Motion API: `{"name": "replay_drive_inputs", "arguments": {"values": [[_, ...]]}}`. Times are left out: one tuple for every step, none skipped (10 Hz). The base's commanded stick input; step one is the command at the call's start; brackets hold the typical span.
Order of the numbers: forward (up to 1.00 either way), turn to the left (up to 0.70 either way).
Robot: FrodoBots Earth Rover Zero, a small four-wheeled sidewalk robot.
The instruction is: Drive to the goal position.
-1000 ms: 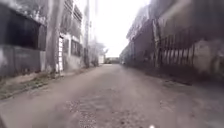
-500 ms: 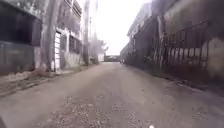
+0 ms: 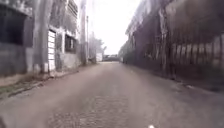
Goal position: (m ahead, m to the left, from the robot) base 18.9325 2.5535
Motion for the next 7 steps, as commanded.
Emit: {"name": "replay_drive_inputs", "arguments": {"values": [[0.7,0.0],[0.7,0.0],[0.7,0.0],[0.7,0.0],[0.7,0.0],[0.7,0.0],[0.7,0.0]]}}
